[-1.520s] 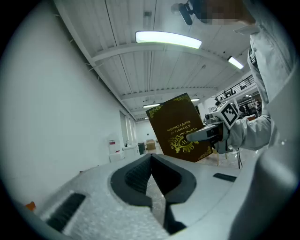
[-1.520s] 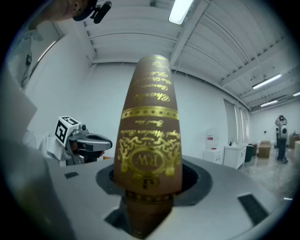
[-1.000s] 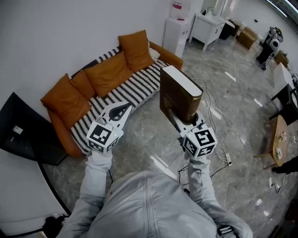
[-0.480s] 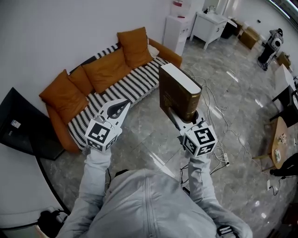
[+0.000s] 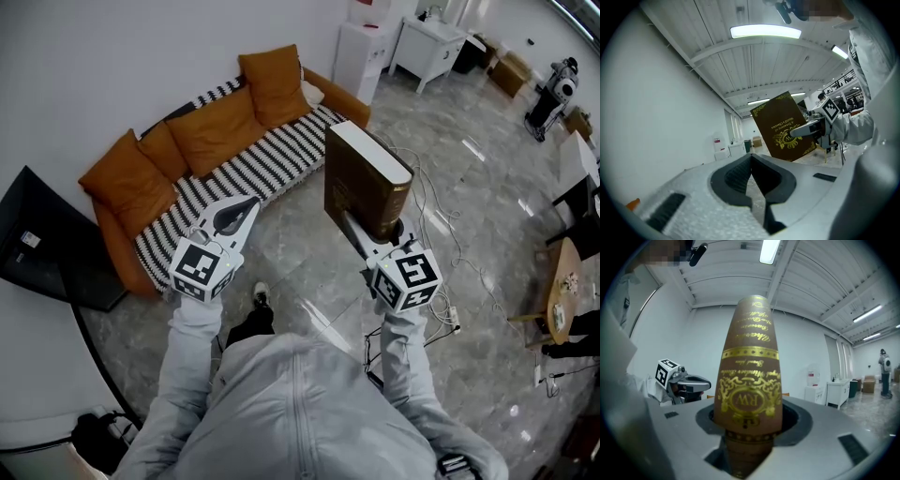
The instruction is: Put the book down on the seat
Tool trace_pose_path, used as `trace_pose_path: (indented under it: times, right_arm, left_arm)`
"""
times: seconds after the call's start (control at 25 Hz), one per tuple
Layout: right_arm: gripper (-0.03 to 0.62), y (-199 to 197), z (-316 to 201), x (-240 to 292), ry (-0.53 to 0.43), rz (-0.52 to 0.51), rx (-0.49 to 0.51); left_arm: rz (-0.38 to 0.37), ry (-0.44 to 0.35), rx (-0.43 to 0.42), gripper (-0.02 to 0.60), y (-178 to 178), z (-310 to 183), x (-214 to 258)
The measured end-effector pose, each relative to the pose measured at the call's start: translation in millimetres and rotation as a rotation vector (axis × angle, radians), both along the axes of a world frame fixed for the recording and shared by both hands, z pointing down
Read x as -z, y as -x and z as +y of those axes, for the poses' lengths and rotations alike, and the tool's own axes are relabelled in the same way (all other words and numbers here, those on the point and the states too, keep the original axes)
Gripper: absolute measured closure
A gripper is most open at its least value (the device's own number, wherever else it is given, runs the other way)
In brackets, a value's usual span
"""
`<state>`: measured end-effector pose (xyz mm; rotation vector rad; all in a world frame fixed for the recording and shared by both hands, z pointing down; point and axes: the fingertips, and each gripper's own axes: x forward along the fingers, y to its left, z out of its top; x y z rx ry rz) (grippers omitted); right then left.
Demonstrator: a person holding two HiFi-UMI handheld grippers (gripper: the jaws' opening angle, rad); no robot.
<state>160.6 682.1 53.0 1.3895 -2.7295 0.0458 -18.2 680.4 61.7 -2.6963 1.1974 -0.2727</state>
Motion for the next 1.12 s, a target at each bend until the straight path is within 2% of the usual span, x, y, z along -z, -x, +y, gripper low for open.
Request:
trace_pose_path:
  times: [0.16,0.36,0.72,1.12]
  right_arm:
    - [0.352,0,-15,-7,0.01,0.01,-0.005]
    - [0.352,4,-50,-9,0.009,0.014,-0.023]
    - [0.352,16,-153,-5,0.021,-0.007,-0.066]
    - [0.352,54,-256,-12,0.063,-0.008,-0.069]
  left_arm:
    - [0.003,0.008,-0.007,0.557,-1,-15,-8]
    - [0.006,0.014,-0.003,0.557,6,-58,-15]
    - [0.01,0.005,0.017,0.557,31,-172,-8]
    - [0.002,0.04,0.018,0.557,70,-283,-18]
